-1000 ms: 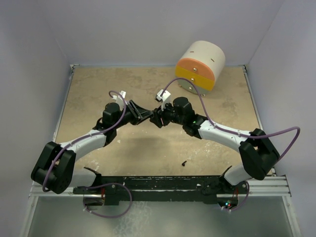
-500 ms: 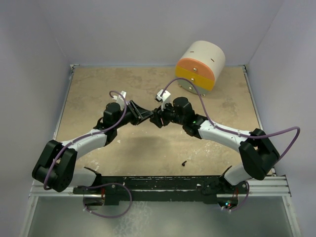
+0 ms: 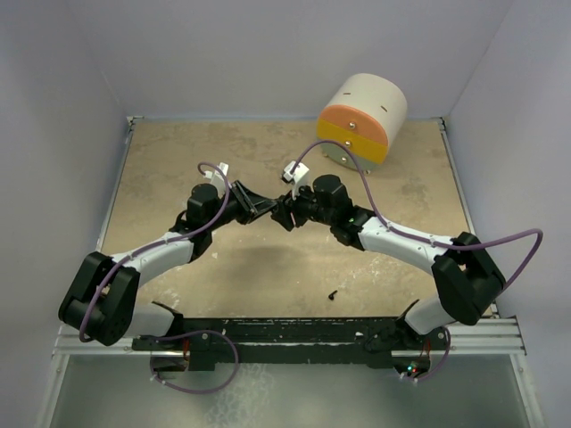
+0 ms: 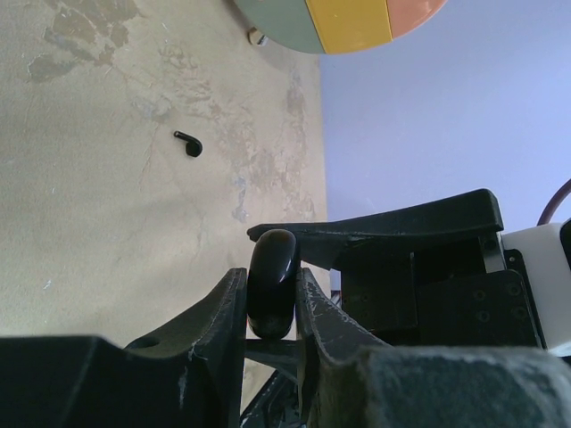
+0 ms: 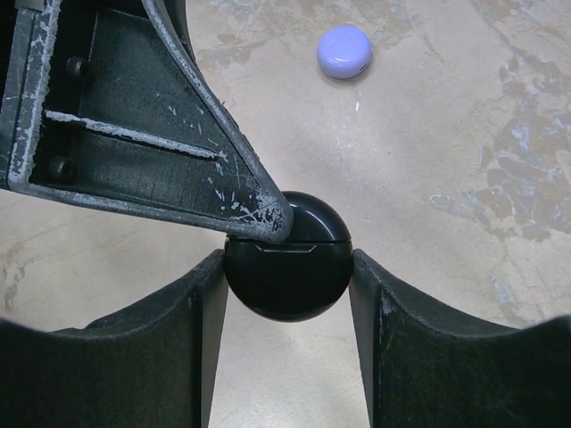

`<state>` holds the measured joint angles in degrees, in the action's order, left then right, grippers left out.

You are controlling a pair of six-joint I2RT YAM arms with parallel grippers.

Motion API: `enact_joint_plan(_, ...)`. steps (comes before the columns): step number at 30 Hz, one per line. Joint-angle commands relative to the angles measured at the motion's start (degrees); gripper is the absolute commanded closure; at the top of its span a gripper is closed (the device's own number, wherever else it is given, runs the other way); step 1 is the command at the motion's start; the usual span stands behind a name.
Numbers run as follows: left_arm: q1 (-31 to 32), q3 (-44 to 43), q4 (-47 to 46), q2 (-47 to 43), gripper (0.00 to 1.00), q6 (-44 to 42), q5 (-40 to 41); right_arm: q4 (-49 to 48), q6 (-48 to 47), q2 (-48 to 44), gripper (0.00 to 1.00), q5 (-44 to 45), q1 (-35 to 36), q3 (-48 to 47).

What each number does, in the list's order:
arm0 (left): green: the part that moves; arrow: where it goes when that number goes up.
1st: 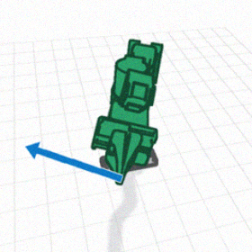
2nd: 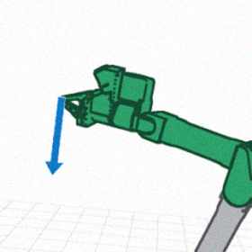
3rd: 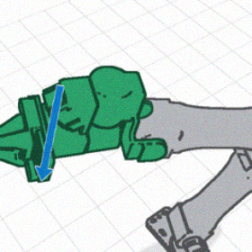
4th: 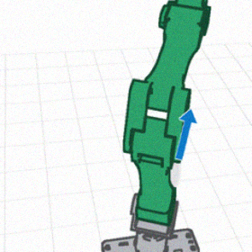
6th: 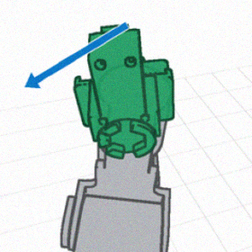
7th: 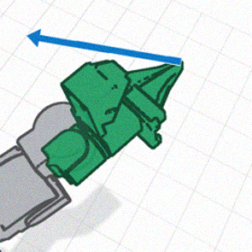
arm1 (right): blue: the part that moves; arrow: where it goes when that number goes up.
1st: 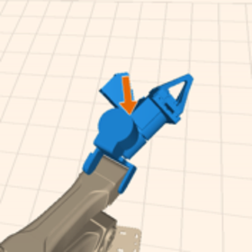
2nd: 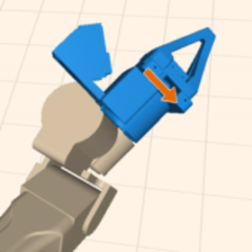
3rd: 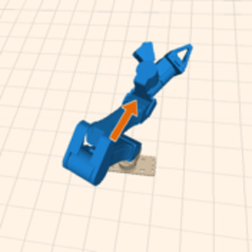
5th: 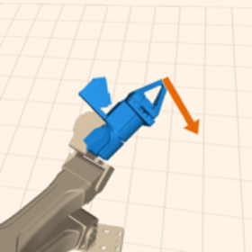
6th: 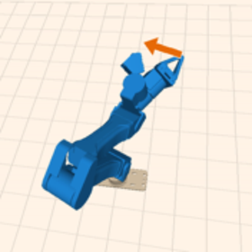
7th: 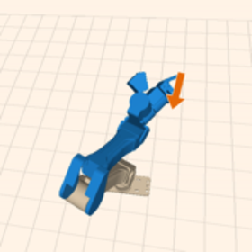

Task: Insert the wireless bluetooth earbuds into the charging case
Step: Pick up the charging case at the center of the board, then open the charging case.

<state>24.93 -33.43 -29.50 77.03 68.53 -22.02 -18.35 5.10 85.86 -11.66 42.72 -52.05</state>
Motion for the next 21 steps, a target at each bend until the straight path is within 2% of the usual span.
enact_joint_plan(1,0.30,-2.52,-3.46,-0.21,1.00,0.89,0.66,-1.23,-0.21,-2.30,0.27,-1.26,0.13,-0.42)
enact_joint_plan(2,0.30,-2.52,-3.46,-0.22,1.00,0.86,0.78,-0.58,0.39,-2.70,0.16,-1.50,0.14,-0.33)
enact_joint_plan(3,0.34,-2.52,-3.30,-0.23,1.00,0.86,0.88,-0.60,1.06,-3.36,0.09,-0.85,0.07,-0.33)
enact_joint_plan(5,0.37,-2.43,-2.98,-0.28,1.00,0.65,0.91,-0.99,2.29,-5.55,0.00,1.09,0.00,-0.33)
enact_joint_plan(8,0.30,-2.22,-2.85,-0.47,1.00,0.61,0.93,-0.92,4.09,-10.12,0.00,4.84,-0.11,1.15)
enact_joint_plan(11,0.31,-2.17,-2.85,-0.52,1.00,0.56,0.95,-0.02,7.61,-13.68,0.00,12.68,-0.31,0.85)
enact_joint_plan(15,0.31,-2.16,-2.76,-0.71,1.00,0.55,0.89,3.51,10.85,-14.69,0.00,21.49,-0.69,0.61)
enact_joint_plan(21,0.31,-2.29,-2.72,-0.83,1.00,0.60,0.84,4.95,11.55,-12.93,0.00,22.77,-0.63,-1.19)
